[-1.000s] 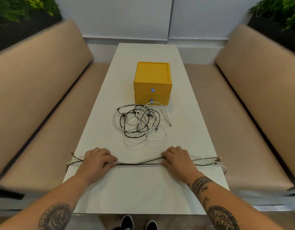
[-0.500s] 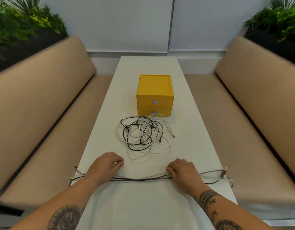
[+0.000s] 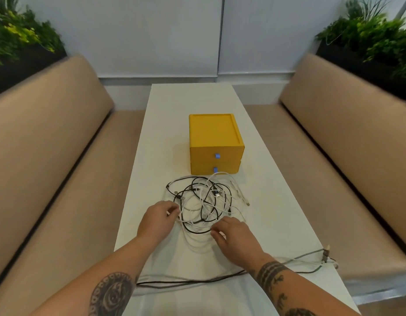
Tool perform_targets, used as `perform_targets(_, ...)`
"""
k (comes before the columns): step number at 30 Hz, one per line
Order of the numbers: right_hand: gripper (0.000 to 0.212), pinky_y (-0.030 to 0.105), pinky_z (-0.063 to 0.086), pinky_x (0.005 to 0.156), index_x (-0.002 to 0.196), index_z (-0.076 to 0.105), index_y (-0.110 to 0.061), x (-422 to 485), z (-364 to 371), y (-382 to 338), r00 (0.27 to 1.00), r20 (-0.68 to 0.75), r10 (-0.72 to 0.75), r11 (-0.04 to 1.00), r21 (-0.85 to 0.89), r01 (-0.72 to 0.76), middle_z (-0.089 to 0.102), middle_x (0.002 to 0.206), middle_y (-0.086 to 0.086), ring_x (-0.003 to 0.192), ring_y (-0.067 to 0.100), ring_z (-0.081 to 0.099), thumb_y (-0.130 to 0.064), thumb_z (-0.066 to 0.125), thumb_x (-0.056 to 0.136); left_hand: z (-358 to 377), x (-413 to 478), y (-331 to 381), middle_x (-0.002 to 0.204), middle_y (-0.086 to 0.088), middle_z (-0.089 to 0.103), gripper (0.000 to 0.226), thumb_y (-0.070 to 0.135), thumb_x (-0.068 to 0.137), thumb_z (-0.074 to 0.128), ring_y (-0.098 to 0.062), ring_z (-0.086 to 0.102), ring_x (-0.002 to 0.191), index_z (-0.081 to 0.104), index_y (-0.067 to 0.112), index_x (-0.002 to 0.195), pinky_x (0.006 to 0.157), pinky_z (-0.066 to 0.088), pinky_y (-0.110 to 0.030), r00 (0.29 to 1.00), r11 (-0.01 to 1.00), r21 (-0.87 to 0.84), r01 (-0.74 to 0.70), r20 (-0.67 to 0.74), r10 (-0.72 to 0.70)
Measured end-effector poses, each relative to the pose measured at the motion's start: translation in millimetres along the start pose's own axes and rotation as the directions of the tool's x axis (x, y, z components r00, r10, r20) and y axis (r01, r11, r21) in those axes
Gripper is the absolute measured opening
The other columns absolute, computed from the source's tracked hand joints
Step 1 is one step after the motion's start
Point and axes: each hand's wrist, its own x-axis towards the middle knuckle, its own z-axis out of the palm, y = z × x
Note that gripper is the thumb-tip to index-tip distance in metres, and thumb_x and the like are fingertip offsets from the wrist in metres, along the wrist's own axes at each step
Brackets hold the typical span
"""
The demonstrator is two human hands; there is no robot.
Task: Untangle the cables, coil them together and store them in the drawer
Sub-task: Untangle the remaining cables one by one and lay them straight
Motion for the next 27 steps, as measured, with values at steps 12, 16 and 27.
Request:
perform_targets(12, 0.03, 0.037, 0.042, 0.09, 0.117, 0.066, -0.031, 22, 25, -39, 0.995, 0.092, 0.043, 0.998, -0.051, -0.038, 0.061, 0.115, -0.009, 0.113, 0.017, 0.053, -0.042, 0.046, 0.098, 2, 68, -20, 0.125, -0.009, 0.06, 0.047, 0.025, 0.099, 0.049, -0.028, 0.057, 0.116, 0.047, 0.029, 0.146, 0.09, 0.049, -0.036, 0.981, 0.981, 0.174, 0.08, 0.159, -0.108)
perform_targets(16, 0.03, 0.037, 0.045, 0.086, 0.113, 0.067, -0.03, 26, 27, -38, 0.995, 0.072, 0.062, 0.997, -0.039, -0.059, 0.061, 0.111, -0.009, 0.107, 0.017, 0.056, -0.042, 0.044, 0.098, 3, 79, -23, 0.113, -0.007, 0.065, 0.033, 0.024, 0.097, 0.05, -0.025, 0.062, 0.102, 0.063, 0.029, 0.127, 0.077, 0.05, -0.032, 0.977, 0.968, 0.245, 0.049, 0.191, -0.098)
perform_targets(27, 0.029, 0.037, 0.052, 0.075, 0.101, 0.07, -0.021, 54, 25, -33, 0.998, 0.014, 0.055, 0.997, 0.058, -0.056, 0.063, 0.098, -0.003, 0.088, 0.019, 0.063, -0.036, 0.045, 0.097, -29, 102, -32, 0.103, 0.004, 0.069, 0.033, 0.038, 0.088, 0.037, -0.019, 0.058, 0.098, 0.068, 0.029, 0.096, 0.067, 0.036, -0.019, 0.956, 0.937, -0.201, 0.286, 0.132, -0.263)
